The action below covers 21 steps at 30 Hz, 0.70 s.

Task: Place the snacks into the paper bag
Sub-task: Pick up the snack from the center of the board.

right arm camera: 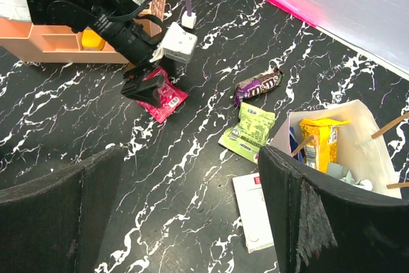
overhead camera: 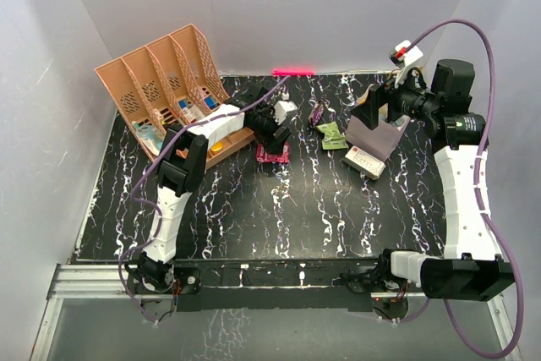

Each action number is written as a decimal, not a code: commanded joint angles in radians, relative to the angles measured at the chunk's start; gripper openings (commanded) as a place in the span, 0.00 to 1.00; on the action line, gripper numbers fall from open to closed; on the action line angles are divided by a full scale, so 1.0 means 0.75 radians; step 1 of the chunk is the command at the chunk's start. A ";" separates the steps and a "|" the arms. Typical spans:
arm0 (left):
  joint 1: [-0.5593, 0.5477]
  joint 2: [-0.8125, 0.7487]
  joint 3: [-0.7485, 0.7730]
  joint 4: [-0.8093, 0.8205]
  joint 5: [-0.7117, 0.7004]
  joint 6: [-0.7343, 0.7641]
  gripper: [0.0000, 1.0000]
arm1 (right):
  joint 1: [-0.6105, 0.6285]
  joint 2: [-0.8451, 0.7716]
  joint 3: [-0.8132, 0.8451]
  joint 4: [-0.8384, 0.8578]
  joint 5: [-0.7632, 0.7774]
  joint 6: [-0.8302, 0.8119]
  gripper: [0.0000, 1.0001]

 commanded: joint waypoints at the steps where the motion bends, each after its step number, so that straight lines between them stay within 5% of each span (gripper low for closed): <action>1: 0.003 -0.014 0.041 -0.115 0.040 0.020 0.84 | -0.015 -0.032 -0.002 0.083 -0.029 0.020 0.90; 16: 0.004 -0.141 -0.100 -0.244 0.054 0.059 0.57 | -0.026 -0.050 -0.036 0.095 -0.047 0.025 0.91; 21: 0.004 -0.186 -0.165 -0.257 0.041 0.052 0.57 | -0.026 -0.048 -0.038 0.097 -0.053 0.025 0.92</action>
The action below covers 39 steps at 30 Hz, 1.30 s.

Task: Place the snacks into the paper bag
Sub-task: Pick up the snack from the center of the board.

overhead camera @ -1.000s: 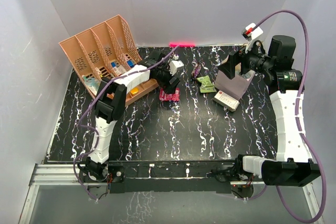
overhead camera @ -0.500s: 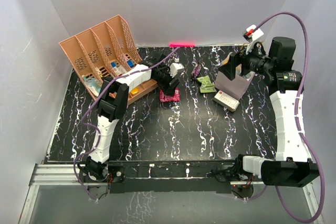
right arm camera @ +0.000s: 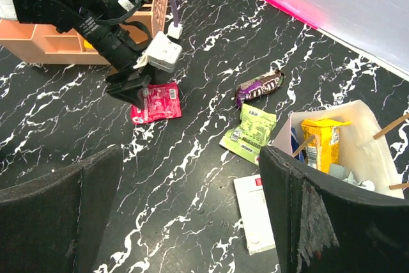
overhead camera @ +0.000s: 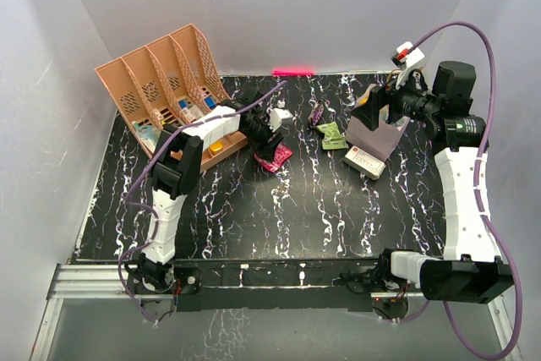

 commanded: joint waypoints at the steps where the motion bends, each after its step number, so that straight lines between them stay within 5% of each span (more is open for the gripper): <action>1: -0.002 -0.112 -0.073 -0.116 0.016 -0.011 0.60 | -0.008 -0.033 -0.010 0.070 -0.027 0.017 0.92; 7: -0.002 -0.144 -0.132 -0.113 -0.047 -0.038 0.61 | -0.008 -0.030 -0.009 0.070 -0.038 0.021 0.92; 29: -0.002 -0.149 -0.360 0.157 -0.085 -0.440 0.21 | -0.016 -0.042 -0.042 0.087 -0.039 0.021 0.92; 39: -0.001 -0.242 -0.395 0.222 -0.039 -0.335 0.00 | -0.014 -0.011 -0.040 0.084 -0.083 0.001 0.92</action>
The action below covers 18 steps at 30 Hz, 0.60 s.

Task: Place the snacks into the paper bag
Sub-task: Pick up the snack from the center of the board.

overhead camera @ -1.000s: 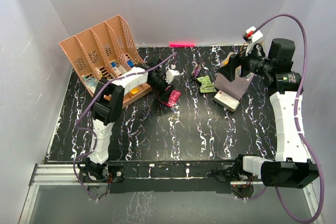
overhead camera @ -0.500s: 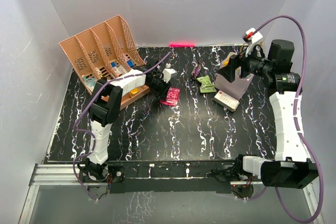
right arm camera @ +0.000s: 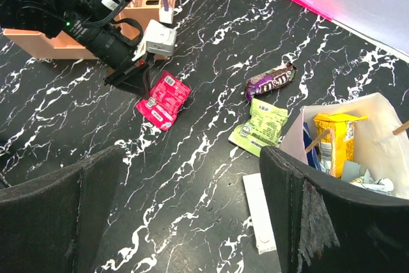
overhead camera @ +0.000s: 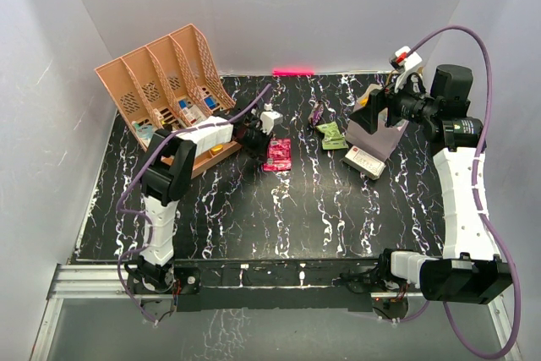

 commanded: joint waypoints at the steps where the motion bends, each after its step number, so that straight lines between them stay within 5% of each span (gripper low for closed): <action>1: -0.010 -0.087 -0.062 -0.042 0.031 0.095 0.00 | -0.002 0.001 0.015 0.075 -0.069 -0.011 0.92; 10: -0.010 -0.263 -0.291 0.114 0.091 0.350 0.00 | 0.214 0.060 -0.061 0.104 -0.048 -0.099 0.88; 18: -0.010 -0.431 -0.597 0.407 0.100 0.397 0.00 | 0.422 0.071 -0.362 0.364 -0.024 -0.121 0.84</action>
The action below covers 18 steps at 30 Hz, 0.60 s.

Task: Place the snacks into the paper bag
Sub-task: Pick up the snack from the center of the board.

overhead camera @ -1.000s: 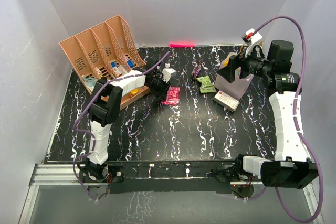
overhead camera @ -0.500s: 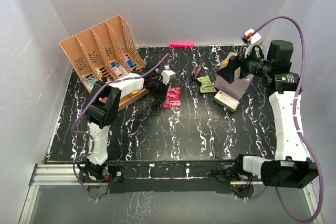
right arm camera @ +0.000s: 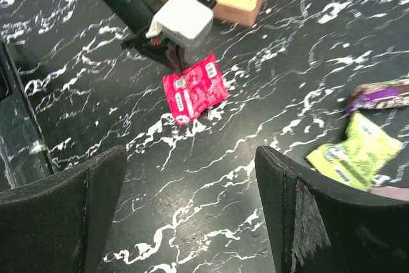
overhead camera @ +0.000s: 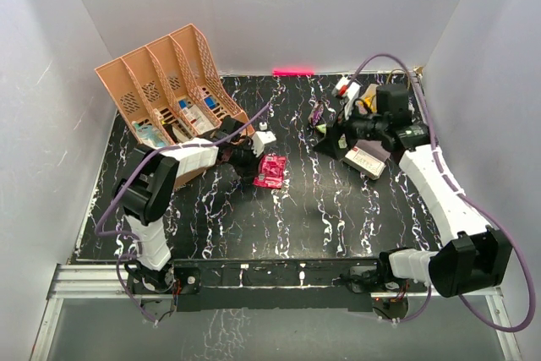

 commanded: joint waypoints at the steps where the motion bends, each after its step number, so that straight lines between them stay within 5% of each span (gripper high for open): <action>1: -0.005 -0.128 -0.125 0.169 0.041 0.080 0.00 | 0.097 0.009 -0.147 0.251 0.011 -0.024 0.84; 9: -0.006 -0.239 -0.306 0.307 0.039 0.129 0.00 | 0.277 0.214 -0.325 0.554 0.122 0.054 0.81; 18: -0.005 -0.291 -0.392 0.367 0.025 0.156 0.00 | 0.345 0.545 -0.242 0.695 0.206 0.248 0.79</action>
